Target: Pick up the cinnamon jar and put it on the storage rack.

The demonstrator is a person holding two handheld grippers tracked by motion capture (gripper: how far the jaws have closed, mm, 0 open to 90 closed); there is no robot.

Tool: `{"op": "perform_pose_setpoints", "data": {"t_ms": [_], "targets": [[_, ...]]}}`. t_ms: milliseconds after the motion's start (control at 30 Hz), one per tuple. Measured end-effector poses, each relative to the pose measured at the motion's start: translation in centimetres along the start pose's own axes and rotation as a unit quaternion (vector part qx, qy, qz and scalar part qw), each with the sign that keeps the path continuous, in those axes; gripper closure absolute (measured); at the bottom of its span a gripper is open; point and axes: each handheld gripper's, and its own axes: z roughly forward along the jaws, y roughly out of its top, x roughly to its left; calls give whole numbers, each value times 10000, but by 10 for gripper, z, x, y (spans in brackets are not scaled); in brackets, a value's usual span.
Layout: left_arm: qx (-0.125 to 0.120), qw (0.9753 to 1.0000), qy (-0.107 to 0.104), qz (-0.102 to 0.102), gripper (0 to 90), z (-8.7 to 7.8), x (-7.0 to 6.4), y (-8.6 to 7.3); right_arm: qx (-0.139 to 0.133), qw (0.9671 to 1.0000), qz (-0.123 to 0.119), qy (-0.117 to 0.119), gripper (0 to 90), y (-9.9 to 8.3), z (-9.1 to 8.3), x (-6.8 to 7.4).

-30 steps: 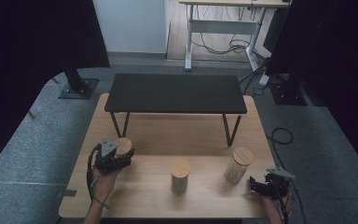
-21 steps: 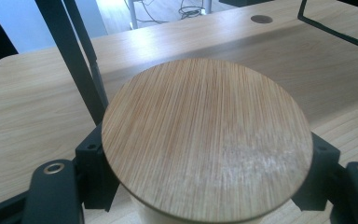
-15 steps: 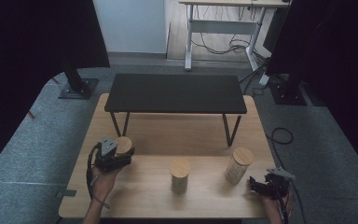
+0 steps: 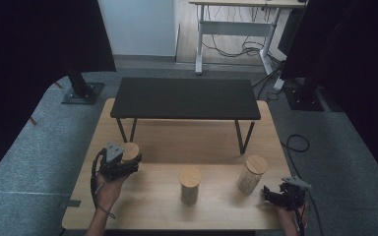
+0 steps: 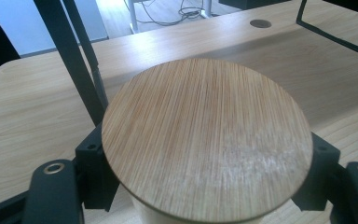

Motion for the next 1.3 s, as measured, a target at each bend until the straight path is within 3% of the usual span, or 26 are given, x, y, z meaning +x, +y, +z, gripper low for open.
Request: {"op": "perform_pose_setpoints", "data": {"t_ms": [1300], "targets": [[55,10000,-59,-44,254,-5,5,12,7,10000,-3,13,67,0,0,0]]}}
